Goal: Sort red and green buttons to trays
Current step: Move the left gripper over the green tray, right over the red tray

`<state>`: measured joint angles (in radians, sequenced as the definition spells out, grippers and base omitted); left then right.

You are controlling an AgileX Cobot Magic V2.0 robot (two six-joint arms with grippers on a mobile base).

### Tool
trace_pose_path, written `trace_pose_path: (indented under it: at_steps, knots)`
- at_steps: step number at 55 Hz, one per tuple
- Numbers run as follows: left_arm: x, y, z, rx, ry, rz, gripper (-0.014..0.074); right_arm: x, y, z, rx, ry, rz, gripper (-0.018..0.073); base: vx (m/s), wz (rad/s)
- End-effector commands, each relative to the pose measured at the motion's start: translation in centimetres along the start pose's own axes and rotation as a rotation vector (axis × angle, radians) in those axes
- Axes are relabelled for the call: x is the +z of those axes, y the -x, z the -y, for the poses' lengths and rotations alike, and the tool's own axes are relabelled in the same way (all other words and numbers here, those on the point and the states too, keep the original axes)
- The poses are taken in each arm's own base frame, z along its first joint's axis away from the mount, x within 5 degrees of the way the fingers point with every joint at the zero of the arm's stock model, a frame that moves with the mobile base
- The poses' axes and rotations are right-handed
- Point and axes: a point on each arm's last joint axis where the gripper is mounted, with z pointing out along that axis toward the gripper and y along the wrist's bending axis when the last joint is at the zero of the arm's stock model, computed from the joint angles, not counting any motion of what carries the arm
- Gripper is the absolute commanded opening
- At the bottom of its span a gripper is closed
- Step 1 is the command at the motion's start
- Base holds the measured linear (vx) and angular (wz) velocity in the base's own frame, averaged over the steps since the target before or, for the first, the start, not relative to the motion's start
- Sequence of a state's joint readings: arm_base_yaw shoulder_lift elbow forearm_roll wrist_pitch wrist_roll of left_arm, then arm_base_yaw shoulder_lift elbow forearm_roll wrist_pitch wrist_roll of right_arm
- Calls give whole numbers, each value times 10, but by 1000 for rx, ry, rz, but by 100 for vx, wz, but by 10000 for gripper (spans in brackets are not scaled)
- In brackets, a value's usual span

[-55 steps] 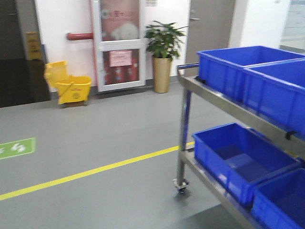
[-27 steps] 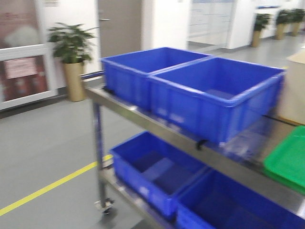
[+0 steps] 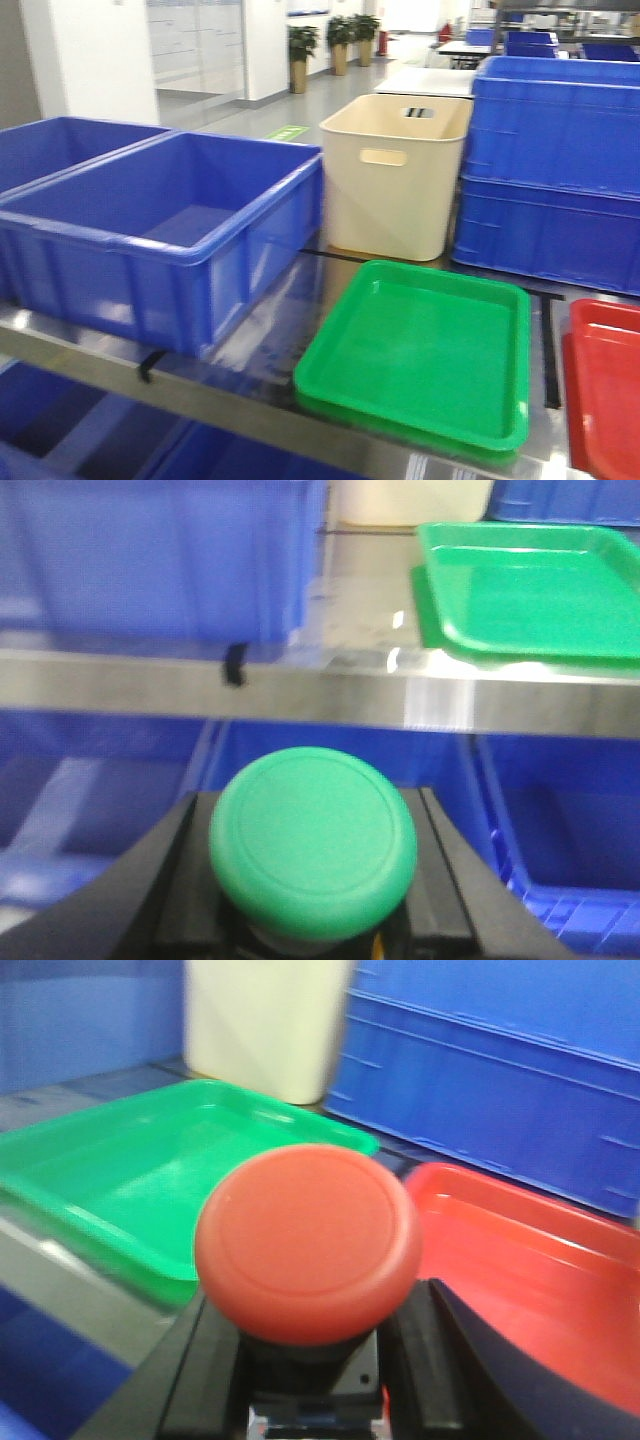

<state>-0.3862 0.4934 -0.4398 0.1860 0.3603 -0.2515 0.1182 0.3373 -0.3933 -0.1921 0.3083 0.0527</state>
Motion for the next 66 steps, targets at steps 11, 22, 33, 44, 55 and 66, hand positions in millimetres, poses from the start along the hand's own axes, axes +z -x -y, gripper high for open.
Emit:
trace_pose_path:
  at_steps: [11, 22, 33, 44, 55, 66]
  knots:
    - [-4, 18, 3, -4, -28, 117, 0, -3, 19, 1, -16, -2, 119, -10, 20, -46]
    - [-4, 18, 3, -4, -28, 117, 0, -3, 19, 1, -16, -2, 119, -10, 17, -57]
    - [-4, 18, 3, -4, -28, 117, 0, -3, 19, 1, -16, -2, 119, -10, 14, -55]
    - [-4, 18, 3, -4, -28, 117, 0, -3, 19, 1, -16, -2, 119, -10, 10, -38]
    - [-4, 18, 3, -4, -28, 117, 0, -3, 19, 1, -16, -2, 119, -10, 3, -12]
    - [-4, 18, 3, -4, -28, 117, 0, -3, 19, 1, -16, -2, 119, -10, 0, -2]
